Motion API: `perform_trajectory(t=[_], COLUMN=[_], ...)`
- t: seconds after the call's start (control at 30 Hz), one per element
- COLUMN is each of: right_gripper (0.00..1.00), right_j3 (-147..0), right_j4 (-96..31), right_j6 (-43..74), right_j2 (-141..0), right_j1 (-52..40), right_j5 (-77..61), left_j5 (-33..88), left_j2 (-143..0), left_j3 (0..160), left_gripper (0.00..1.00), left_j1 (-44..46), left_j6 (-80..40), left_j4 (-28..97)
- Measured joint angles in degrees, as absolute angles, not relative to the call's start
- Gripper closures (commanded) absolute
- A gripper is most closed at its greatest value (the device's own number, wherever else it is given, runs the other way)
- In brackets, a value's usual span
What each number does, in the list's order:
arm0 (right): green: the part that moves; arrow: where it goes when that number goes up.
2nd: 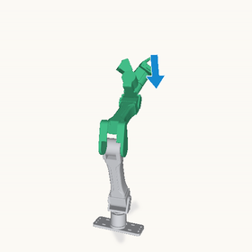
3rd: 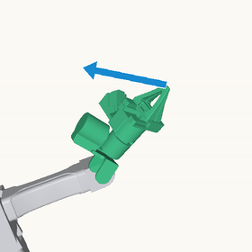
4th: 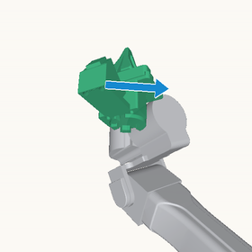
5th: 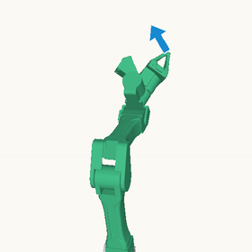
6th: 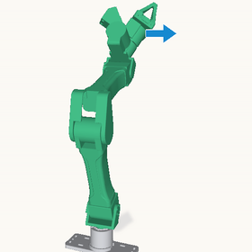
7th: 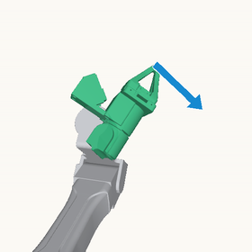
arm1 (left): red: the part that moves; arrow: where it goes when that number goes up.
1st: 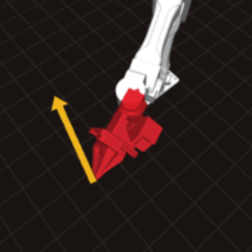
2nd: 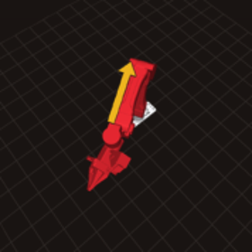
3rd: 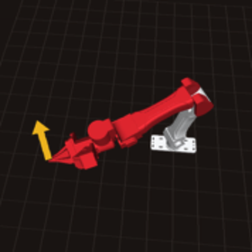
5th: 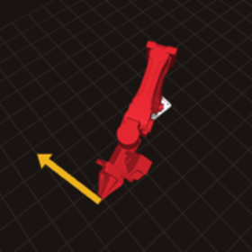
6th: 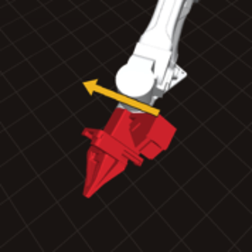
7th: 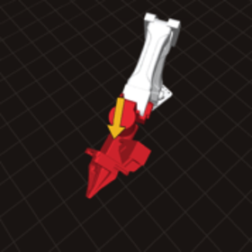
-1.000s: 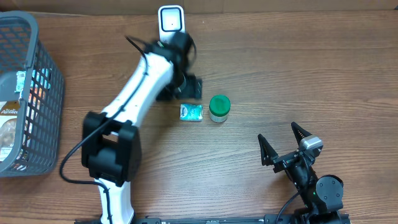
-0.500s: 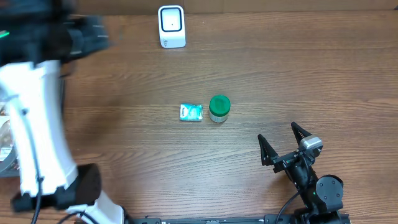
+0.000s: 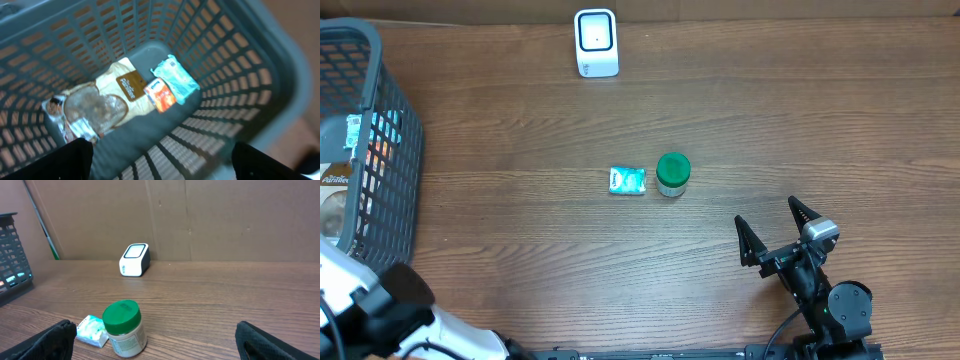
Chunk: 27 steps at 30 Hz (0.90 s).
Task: Scan the item barcode
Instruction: 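Reach into the basket and grasp the orange Kleenex pack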
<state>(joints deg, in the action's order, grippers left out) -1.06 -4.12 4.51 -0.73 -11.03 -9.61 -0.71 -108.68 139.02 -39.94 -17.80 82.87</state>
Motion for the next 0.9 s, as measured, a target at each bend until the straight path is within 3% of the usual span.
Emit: perform_trajectory(t=[0.43, 0.9], right_gripper=[0.00, 0.00], right_j3=[-1.06, -1.06], right_j4=[-4.12, -4.14], right_j6=[4.49, 4.49], right_j2=[-0.73, -0.73], right_j1=[-11.03, -11.03], right_j5=[-9.58, -9.61], left_j5=[4.58, 7.35], left_j2=[-131.98, -141.51], left_j3=[137.93, 137.69], left_gripper=[0.11, 0.08], left_j1=[-40.12, -40.12], left_j6=[-0.62, 7.79], left_j4=[77.08, 75.09])
